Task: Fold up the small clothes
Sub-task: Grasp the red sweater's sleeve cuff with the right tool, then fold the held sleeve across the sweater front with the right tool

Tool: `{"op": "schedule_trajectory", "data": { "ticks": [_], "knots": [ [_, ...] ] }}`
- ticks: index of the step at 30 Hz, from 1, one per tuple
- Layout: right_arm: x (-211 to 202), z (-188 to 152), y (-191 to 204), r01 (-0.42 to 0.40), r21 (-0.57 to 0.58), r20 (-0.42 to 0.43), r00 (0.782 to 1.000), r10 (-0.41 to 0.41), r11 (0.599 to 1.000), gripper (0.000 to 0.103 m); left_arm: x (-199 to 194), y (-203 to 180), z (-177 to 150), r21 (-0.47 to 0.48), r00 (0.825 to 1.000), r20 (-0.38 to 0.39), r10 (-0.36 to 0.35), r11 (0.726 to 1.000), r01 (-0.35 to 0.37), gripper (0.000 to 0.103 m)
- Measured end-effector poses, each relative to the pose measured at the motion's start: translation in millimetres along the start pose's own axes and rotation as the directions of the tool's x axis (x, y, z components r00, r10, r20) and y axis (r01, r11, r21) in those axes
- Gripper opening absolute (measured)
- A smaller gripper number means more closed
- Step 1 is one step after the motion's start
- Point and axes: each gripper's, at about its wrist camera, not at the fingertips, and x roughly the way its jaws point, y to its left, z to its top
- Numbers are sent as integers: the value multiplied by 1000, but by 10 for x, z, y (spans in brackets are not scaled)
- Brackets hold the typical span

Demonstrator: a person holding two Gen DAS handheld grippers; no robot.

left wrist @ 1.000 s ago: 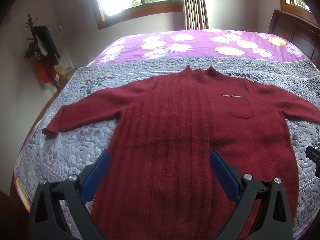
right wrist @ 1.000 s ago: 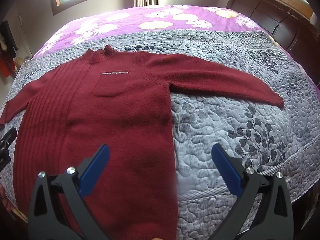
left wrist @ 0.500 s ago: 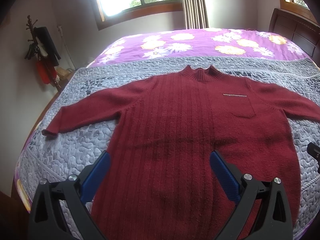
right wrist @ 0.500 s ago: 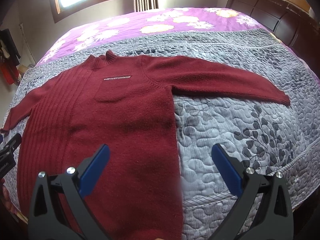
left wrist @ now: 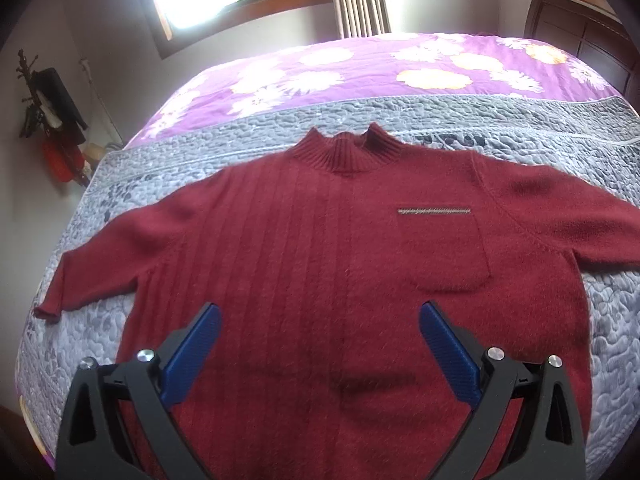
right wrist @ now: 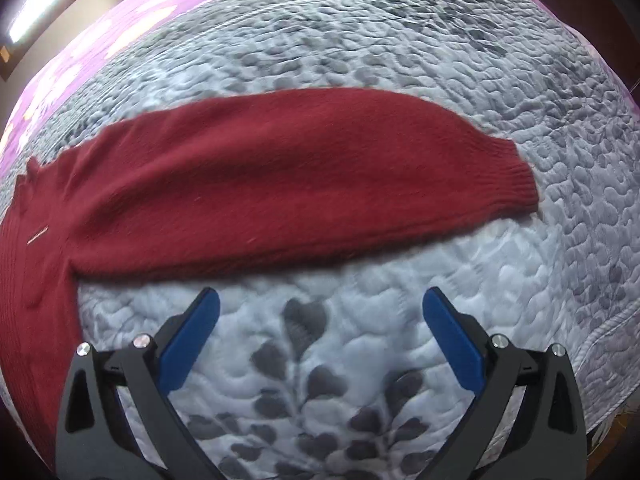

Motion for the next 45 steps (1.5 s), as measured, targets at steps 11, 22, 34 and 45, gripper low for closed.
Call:
{"op": "schedule_trajectory", "data": {
  "ticks": [11,22,34,45],
  "knots": [
    [416,531,-1132,-51,194,-97,993,71,980,97,246,-533,436,18,999,-4,-37,999,38,100],
    [155,762,-910,-60,136,12,998,59,989,13,402,-93,302,-9,998,-59,16,1000,-17,100],
    [-490,519,1631,-177,-312,121,967,224,934,12,467,617,119,-78,992,-108,60,995,-69,100],
    [-238,-66,3598,-294,-552,-48,945,323,780,28,467,904,41,-109,993,-118,24,993,-37,100]
  ]
}}
